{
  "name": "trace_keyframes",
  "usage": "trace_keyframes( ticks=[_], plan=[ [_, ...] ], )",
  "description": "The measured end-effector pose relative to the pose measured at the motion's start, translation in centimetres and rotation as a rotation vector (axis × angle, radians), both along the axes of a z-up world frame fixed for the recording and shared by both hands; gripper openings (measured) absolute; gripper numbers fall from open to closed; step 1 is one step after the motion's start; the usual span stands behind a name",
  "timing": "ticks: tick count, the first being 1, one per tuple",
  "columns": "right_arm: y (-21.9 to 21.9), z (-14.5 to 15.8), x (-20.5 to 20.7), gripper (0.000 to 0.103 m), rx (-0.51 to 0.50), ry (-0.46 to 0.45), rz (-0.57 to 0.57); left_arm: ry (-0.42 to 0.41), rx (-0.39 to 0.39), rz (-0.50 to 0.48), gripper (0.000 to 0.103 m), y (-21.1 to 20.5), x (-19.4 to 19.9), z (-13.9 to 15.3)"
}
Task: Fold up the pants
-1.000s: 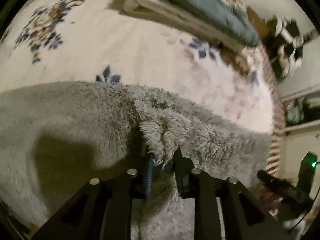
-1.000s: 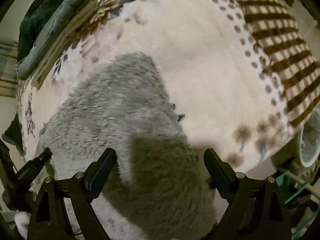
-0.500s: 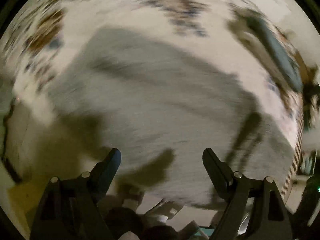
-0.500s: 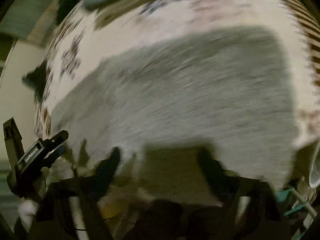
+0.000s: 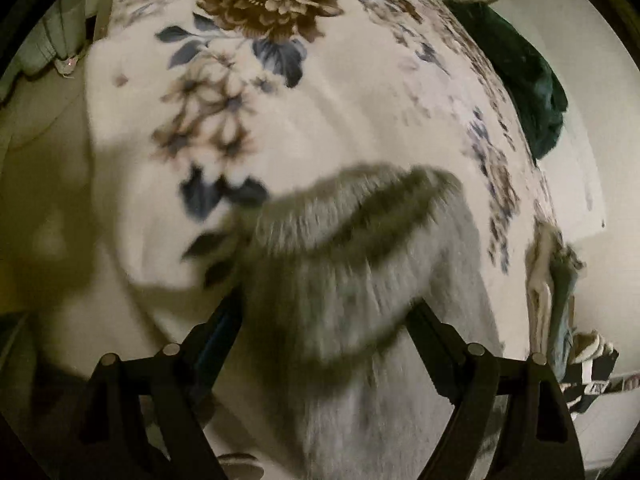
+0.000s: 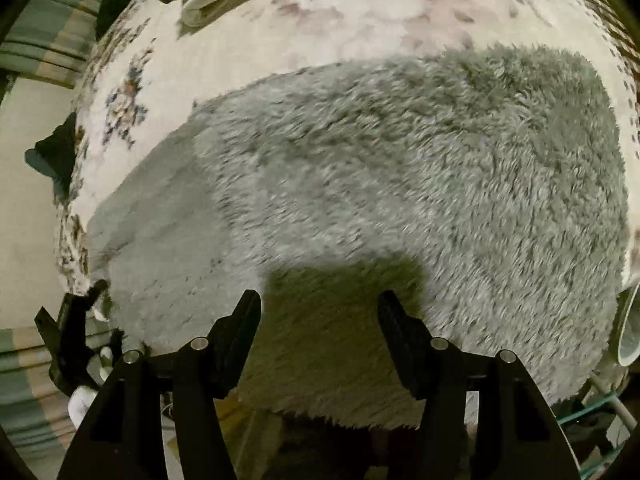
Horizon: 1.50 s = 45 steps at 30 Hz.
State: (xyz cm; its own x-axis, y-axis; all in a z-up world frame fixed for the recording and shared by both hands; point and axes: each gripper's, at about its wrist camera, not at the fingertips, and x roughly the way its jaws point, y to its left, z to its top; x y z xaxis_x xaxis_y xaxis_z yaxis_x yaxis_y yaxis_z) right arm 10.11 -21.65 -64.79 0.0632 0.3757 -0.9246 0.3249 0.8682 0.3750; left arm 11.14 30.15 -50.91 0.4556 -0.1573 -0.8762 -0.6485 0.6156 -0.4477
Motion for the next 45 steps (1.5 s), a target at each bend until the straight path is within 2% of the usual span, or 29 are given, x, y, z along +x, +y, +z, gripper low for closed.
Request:
trace_keyframes(
  ticks=[2, 3, 4, 5, 6, 8, 11, 15, 18, 20, 22, 24, 27, 30, 34, 37, 40, 41, 42, 43, 44, 45],
  plan=[
    [0.0, -0.3, 0.4, 0.063, -0.020, 0.007, -0.001, 0.002, -0.004, 0.001, 0.083, 0.5, 1.1, -0.9],
    [0.1, -0.4, 0.5, 0.063, -0.027, 0.005, -0.002, -0.022, 0.021, -0.005, 0.082, 0.3, 1.6, -0.7],
    [-0.2, -0.4, 0.5, 0.063, -0.029, 0.003, -0.004, -0.041, 0.043, -0.023, 0.076, 0.0, 1.8, -0.3],
    [0.1, -0.4, 0.8, 0.063, -0.033, -0.003, -0.007, -0.060, 0.066, -0.051, 0.038, -0.4, 2.2, 0.2],
    [-0.2, -0.5, 0.8, 0.063, -0.036, -0.008, -0.011, -0.069, 0.087, -0.088, 0.031, -0.8, 2.5, 0.8],
    [-0.2, -0.5, 1.3, 0.063, -0.038, -0.023, -0.030, -0.124, 0.130, -0.118, 0.026, -1.4, 2.2, 2.4],
    [-1.1, -0.3, 0.9, 0.063, -0.023, -0.040, -0.069, -0.201, 0.207, -0.194, 0.025, -3.3, 1.6, 6.6],
    [-2.7, 0.1, -0.3, 0.063, 0.009, -0.055, -0.111, -0.311, 0.275, -0.318, 0.025, -7.9, 0.1, 14.1],
    [-4.6, 0.8, -1.5, 0.063, 0.025, -0.064, -0.144, -0.396, 0.271, -0.431, 0.025, -13.9, 0.2, 19.5],
    [-6.4, 1.7, -2.5, 0.063, 0.034, -0.077, -0.176, -0.438, 0.244, -0.502, 0.025, -17.9, -0.1, 21.8],
    [-8.7, 2.9, -3.9, 0.063, 0.036, -0.097, -0.219, -0.471, 0.213, -0.609, 0.025, -23.6, -0.6, 23.5],
    [-11.4, 4.0, -5.5, 0.063, 0.025, -0.110, -0.267, -0.484, 0.155, -0.704, 0.025, -29.3, -1.0, 23.8],
    [-16.5, 5.1, -8.7, 0.063, -0.010, -0.114, -0.352, -0.470, 0.087, -0.832, 0.025, -37.7, -1.7, 22.5],
    [-21.2, 5.4, -11.7, 0.063, -0.039, -0.100, -0.430, -0.438, 0.077, -0.958, 0.025, -45.0, -3.1, 20.2],
    [-27.0, 5.5, -16.1, 0.063, -0.097, -0.081, -0.530, -0.366, 0.069, -1.072, 0.025, -51.8, -4.4, 16.8],
    [-30.5, 5.1, -18.9, 0.063, -0.121, -0.063, -0.599, -0.271, 0.082, -1.162, 0.026, -55.7, -5.0, 14.2],
    [-31.9, 4.7, -20.5, 0.063, -0.116, -0.049, -0.635, -0.151, 0.083, -1.211, 0.033, -58.0, -5.6, 12.7],
    [-32.2, 4.5, -20.7, 0.064, -0.114, -0.043, -0.638, -0.131, 0.074, -1.217, 0.042, -58.3, -5.8, 12.7],
    [-32.6, 4.4, -21.0, 0.071, -0.110, -0.038, -0.640, -0.126, 0.050, -1.221, 0.062, -58.2, -6.0, 13.0],
    [-32.7, 4.3, -21.1, 0.078, -0.104, -0.037, -0.642, -0.134, 0.033, -1.229, 0.075, -58.4, -6.0, 13.5],
    [-32.9, 4.4, -21.2, 0.080, -0.094, -0.042, -0.648, -0.145, 0.029, -1.235, 0.094, -58.2, -6.2, 13.9],
    [-33.1, 4.4, -21.4, 0.082, -0.084, -0.049, -0.655, -0.161, 0.019, -1.253, 0.095, -58.1, -6.3, 14.7]
  ],
)
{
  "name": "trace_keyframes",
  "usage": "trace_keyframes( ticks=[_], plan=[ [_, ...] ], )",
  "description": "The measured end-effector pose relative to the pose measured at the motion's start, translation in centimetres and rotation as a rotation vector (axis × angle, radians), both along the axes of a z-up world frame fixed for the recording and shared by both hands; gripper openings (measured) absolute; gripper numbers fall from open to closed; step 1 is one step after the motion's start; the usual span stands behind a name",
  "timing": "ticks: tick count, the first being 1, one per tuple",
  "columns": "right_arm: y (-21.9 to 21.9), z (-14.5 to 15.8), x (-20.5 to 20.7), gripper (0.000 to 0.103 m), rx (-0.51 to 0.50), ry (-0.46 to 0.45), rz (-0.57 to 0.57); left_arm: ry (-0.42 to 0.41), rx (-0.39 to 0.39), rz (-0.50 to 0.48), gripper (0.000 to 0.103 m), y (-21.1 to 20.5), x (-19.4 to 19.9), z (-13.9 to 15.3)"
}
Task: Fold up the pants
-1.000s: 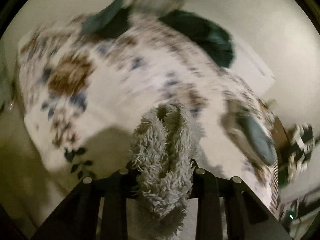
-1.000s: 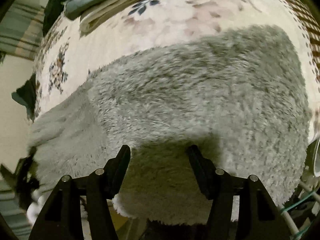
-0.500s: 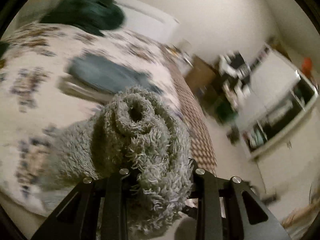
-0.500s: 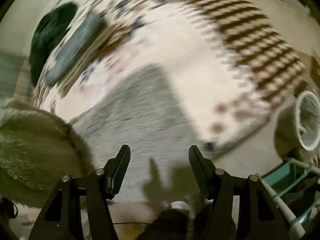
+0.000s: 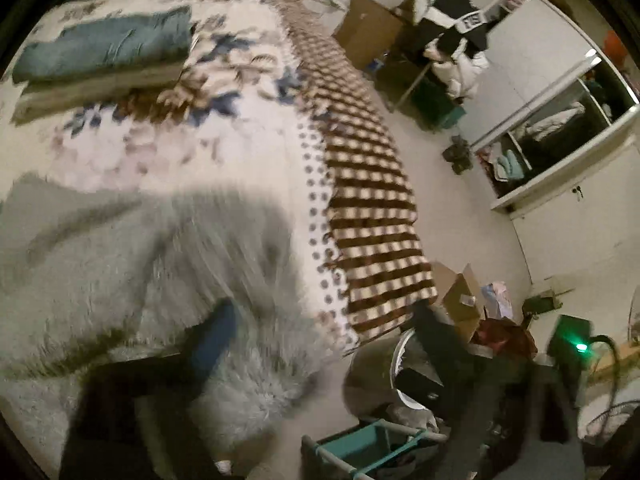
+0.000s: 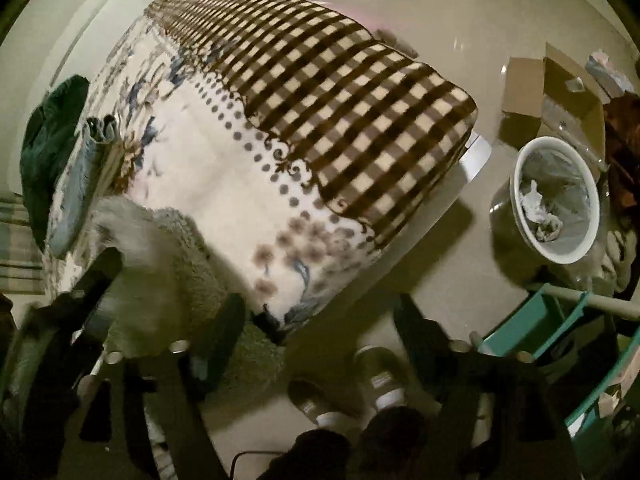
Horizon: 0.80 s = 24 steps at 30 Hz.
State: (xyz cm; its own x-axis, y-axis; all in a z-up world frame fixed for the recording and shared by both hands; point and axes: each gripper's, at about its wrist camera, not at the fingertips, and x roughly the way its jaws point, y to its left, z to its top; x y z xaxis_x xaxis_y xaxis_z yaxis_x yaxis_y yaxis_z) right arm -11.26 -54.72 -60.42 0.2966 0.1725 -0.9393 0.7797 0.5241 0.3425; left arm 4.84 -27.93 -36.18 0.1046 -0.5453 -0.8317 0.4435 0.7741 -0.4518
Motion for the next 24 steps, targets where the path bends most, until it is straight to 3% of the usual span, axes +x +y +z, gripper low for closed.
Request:
trace_keyframes(
  ticks=[4, 7, 13, 17, 18, 19, 20, 22, 24],
  plan=[
    [-0.2, 0.3, 0.1, 0.099, 0.020, -0.029, -0.016, -0.011, -0.004, -0.019, 0.095, 2.7, 1.8, 2.3],
    [0.6, 0.0, 1.8, 0.100, 0.071, -0.085, 0.009, -0.018, 0.038, 0.078, 0.095, 7.6, 5.1, 2.2],
    [4.0, -2.0, 6.2, 0.100, 0.170, -0.152, 0.107, -0.015, 0.262, 0.258, 0.095, 17.1, 12.6, -2.6],
    [6.2, -4.6, 8.9, 0.100, 0.275, -0.145, 0.165, 0.035, 0.314, 0.277, 0.095, 18.5, 15.0, -6.1],
    [6.4, -5.3, 9.2, 0.097, 0.289, -0.120, 0.167, 0.044, 0.318, 0.280, 0.095, 18.4, 15.2, -6.5],
    [6.7, -5.9, 9.2, 0.079, 0.305, -0.099, 0.156, 0.058, 0.320, 0.278, 0.095, 18.1, 15.6, -7.3],
    [6.9, -6.4, 9.1, 0.068, 0.334, -0.105, 0.144, 0.070, 0.316, 0.278, 0.095, 17.9, 15.8, -7.9],
    [7.1, -6.6, 8.4, 0.029, 0.354, -0.085, 0.138, 0.092, 0.314, 0.283, 0.095, 17.4, 16.1, -9.0],
    [7.2, -6.2, 7.2, 0.019, 0.348, -0.078, 0.132, 0.113, 0.307, 0.293, 0.095, 17.4, 16.6, -10.1]
  ],
)
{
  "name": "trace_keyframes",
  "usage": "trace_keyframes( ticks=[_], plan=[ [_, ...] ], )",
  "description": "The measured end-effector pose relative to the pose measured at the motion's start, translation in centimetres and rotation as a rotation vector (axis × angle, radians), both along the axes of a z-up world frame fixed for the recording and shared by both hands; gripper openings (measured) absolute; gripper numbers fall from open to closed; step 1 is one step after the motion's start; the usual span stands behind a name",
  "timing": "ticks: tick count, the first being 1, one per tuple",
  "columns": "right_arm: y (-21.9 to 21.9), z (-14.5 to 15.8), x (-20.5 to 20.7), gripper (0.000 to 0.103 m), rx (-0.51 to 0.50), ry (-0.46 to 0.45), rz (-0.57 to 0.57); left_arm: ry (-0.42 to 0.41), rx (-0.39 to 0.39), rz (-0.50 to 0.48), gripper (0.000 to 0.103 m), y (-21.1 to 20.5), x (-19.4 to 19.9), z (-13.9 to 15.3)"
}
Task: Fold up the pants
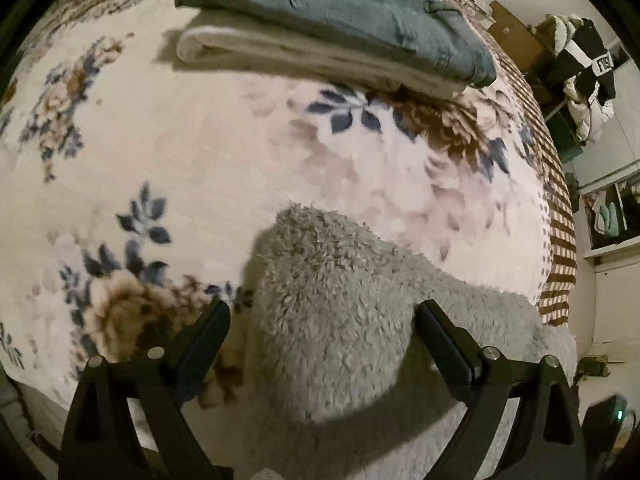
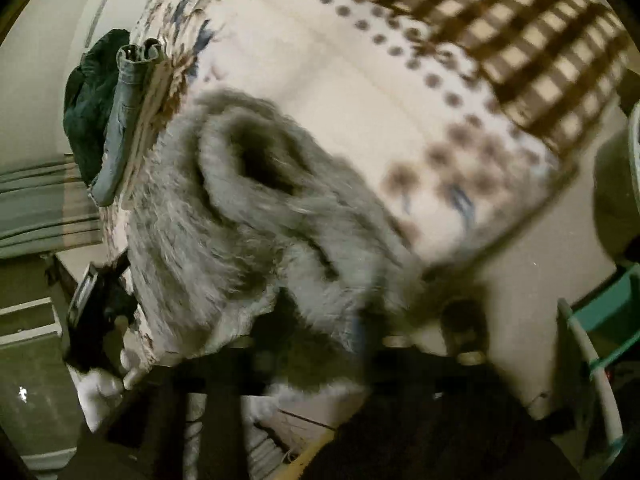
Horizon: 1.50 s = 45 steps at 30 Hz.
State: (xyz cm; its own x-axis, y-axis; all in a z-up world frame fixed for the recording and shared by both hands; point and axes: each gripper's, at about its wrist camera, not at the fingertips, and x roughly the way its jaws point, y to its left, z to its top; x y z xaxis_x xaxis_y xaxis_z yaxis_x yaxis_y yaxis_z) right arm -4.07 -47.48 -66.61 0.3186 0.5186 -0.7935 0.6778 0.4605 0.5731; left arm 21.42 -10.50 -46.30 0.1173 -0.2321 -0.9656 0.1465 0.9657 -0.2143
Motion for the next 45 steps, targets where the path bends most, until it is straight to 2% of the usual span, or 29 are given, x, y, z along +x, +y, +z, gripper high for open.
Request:
trace_keyframes(
  ticks=[4, 6, 9, 10, 11, 12, 13, 16, 18, 21, 23, 24, 25, 26, 29, 32, 35, 36, 37, 38, 39, 40, 41, 42, 43, 45],
  plan=[
    [-0.8, 0.6, -2.4, 0.017, -0.070, 0.048, -0.021, 0.036, -0.027, 0.025, 0.095, 0.0, 0.4, -1.0],
    [-1.0, -1.0, -3.1, 0.017, -0.128, 0.153, 0.025, 0.054, -0.040, 0.021, 0.097, -0.2, 0.4, -1.3],
    [0.2, -3.4, -2.6, 0.018, -0.043, 0.252, 0.113, 0.039, -0.019, -0.005, 0.097, -0.9, 0.3, -0.9],
    [0.5, -3.4, -2.2, 0.022, -0.027, 0.255, 0.130, 0.040, -0.018, -0.012, 0.097, -1.0, 0.2, -0.7],
    [0.6, -3.0, -1.8, 0.025, -0.027, 0.247, 0.136, 0.041, -0.019, -0.014, 0.097, -1.1, 0.3, -0.5],
    [0.5, -2.2, -1.4, 0.039, -0.038, 0.232, 0.128, 0.034, -0.029, -0.017, 0.097, -1.1, 0.3, 0.0],
    [0.1, -1.2, -1.1, 0.056, -0.050, 0.208, 0.109, 0.030, -0.031, -0.020, 0.097, -1.1, 0.2, 0.4],
    [-2.2, 2.8, -1.5, 0.076, -0.094, 0.053, -0.032, 0.012, -0.048, -0.026, 0.097, -1.1, 0.3, 1.5],
    [-3.1, 3.9, -0.9, 0.086, -0.091, -0.023, -0.081, 0.001, -0.046, -0.034, 0.097, -1.2, 0.4, 1.9],
    [-4.1, 2.8, 2.3, 0.089, -0.077, -0.051, -0.070, 0.007, -0.030, -0.039, 0.097, -1.5, 0.6, 1.4],
    [-4.7, 0.5, 4.7, 0.089, -0.036, -0.047, -0.053, 0.019, -0.028, -0.036, 0.097, -1.4, 0.7, 0.9],
    [-4.7, -0.7, 6.1, 0.083, 0.015, -0.038, -0.047, 0.021, -0.026, -0.034, 0.097, -1.3, 0.7, 0.8],
    [-4.6, -1.2, 7.0, 0.046, 0.041, -0.045, -0.050, 0.021, -0.024, -0.035, 0.097, -1.1, 0.6, 0.7],
    [-4.1, -1.4, 8.0, 0.029, 0.050, -0.073, -0.039, 0.022, -0.023, -0.036, 0.097, -1.0, 0.7, 0.6],
    [-3.3, 0.9, 10.6, 0.020, -0.074, -0.142, 0.043, 0.027, -0.022, -0.029, 0.097, -0.6, 0.7, 0.2],
    [-4.2, 2.0, 11.5, 0.017, -0.153, -0.165, -0.015, 0.042, -0.023, -0.018, 0.097, -0.2, 1.0, -0.5],
    [-5.9, 0.0, 12.0, 0.013, -0.215, -0.051, -0.066, 0.074, -0.017, 0.001, 0.097, 0.3, 1.5, -1.0],
    [-6.3, -0.8, 12.0, 0.014, -0.205, -0.011, -0.065, 0.082, -0.021, 0.004, 0.097, 0.4, 1.5, -0.7],
    [-6.8, -1.5, 11.4, 0.015, -0.148, 0.007, -0.074, 0.082, -0.017, 0.003, 0.097, 0.4, 1.4, 0.0],
    [-7.1, -1.7, 10.8, 0.017, -0.106, 0.010, -0.086, 0.068, -0.013, -0.001, 0.097, 0.3, 1.4, 1.0],
    [-7.3, -1.2, 9.8, 0.030, -0.085, 0.002, -0.099, 0.035, -0.015, -0.013, 0.097, 0.1, 1.2, 2.5],
    [-7.4, -0.4, 8.5, 0.056, -0.081, -0.022, -0.114, -0.008, -0.009, -0.034, 0.097, -0.5, 0.9, 4.3],
    [-7.4, 0.4, 7.1, 0.066, -0.079, -0.045, -0.129, -0.033, -0.002, -0.055, 0.097, -1.1, 0.7, 5.5],
    [-7.1, 1.1, 5.2, 0.072, -0.074, -0.060, -0.151, -0.059, -0.007, -0.080, 0.097, -2.1, 0.5, 6.8],
    [-6.9, 1.4, 3.3, 0.072, -0.061, -0.061, -0.172, -0.077, -0.024, -0.117, 0.097, -3.8, 0.3, 7.9],
    [-6.1, 1.2, 0.2, 0.072, -0.012, -0.033, -0.199, -0.067, -0.053, -0.201, 0.097, -7.4, -0.1, 8.1]
  ],
)
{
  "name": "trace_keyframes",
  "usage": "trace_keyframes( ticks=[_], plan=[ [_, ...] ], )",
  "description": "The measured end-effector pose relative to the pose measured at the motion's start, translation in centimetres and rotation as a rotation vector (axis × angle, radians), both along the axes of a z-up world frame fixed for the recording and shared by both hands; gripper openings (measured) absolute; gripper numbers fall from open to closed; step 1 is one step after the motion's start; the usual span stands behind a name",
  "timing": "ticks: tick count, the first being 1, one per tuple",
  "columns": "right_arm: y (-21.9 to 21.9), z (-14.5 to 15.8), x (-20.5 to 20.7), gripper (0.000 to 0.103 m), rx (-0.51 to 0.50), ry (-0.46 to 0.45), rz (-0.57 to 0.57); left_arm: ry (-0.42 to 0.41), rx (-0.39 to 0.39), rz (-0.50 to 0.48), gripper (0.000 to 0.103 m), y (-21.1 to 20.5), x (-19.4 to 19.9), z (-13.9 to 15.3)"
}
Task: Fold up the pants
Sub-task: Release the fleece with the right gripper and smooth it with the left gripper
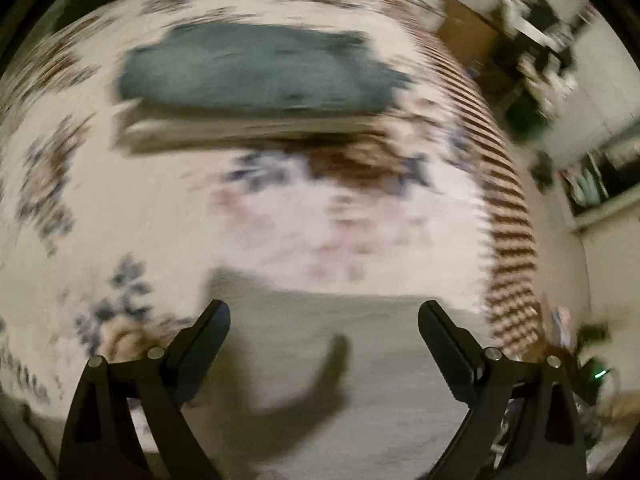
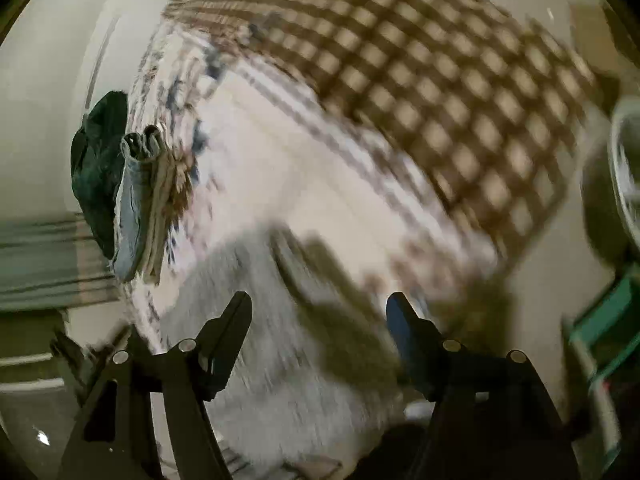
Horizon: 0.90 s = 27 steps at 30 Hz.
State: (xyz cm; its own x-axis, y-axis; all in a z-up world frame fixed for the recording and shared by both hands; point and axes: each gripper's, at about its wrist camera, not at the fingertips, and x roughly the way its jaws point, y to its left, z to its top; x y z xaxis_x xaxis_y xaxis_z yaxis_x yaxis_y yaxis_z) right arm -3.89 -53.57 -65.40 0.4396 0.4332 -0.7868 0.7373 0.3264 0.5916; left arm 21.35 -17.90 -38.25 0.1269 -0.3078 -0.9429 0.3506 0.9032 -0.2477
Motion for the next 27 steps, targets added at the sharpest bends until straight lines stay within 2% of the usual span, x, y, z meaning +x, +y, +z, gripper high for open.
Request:
trace_keyframes(
  ticks=[2, 4, 6, 8, 9, 10, 14, 17, 21, 23, 25, 27],
  plan=[
    [1.6, -1.4, -2.8, 0.072, 0.071, 0.022, -0.036, 0.024, 0.020, -0.091, 0.097, -3.8, -0.5, -1.3],
    [3.2, -3.3, -3.8, 0.072, 0.143, 0.043, -0.064, 0.081, 0.060, -0.208, 0.097, -8.8, -1.5, -4.6],
    [4.6, -4.9, -4.1, 0.072, 0.211, 0.018, -0.100, 0.143, 0.099, -0.276, 0.097, -11.7, -2.1, -7.5],
    [5.8, -6.4, -4.0, 0.070, 0.261, -0.014, -0.136, 0.168, 0.174, -0.325, 0.097, -13.8, -2.7, -10.7],
    [6.2, -6.8, -3.9, 0.048, 0.269, -0.026, -0.148, 0.175, 0.206, -0.330, 0.097, -14.2, -2.7, -12.1],
    [6.6, -7.0, -3.9, 0.016, 0.271, -0.031, -0.156, 0.191, 0.222, -0.317, 0.097, -14.2, -2.3, -13.3],
    [6.6, -5.5, -5.0, 0.008, 0.186, -0.032, -0.188, 0.254, 0.178, -0.232, 0.097, -12.7, -0.5, -15.1],
    [6.4, -5.8, -5.8, 0.008, 0.118, 0.057, -0.151, 0.273, 0.162, -0.194, 0.097, -12.1, 0.4, -15.6],
    [7.3, -7.4, -5.0, 0.011, 0.115, 0.156, -0.043, 0.243, 0.173, -0.155, 0.097, -11.2, 1.7, -14.3],
    [7.2, -6.6, -4.1, 0.026, 0.124, 0.155, 0.000, 0.214, 0.109, -0.136, 0.097, -10.0, 2.2, -11.7],
    [6.6, -5.2, -3.6, 0.064, 0.116, 0.158, 0.022, 0.165, 0.049, -0.109, 0.097, -8.2, 2.5, -8.4],
    [5.4, -2.9, -3.5, 0.072, 0.072, 0.124, 0.016, 0.112, -0.002, -0.066, 0.097, -5.1, 2.8, -5.0]
  ],
)
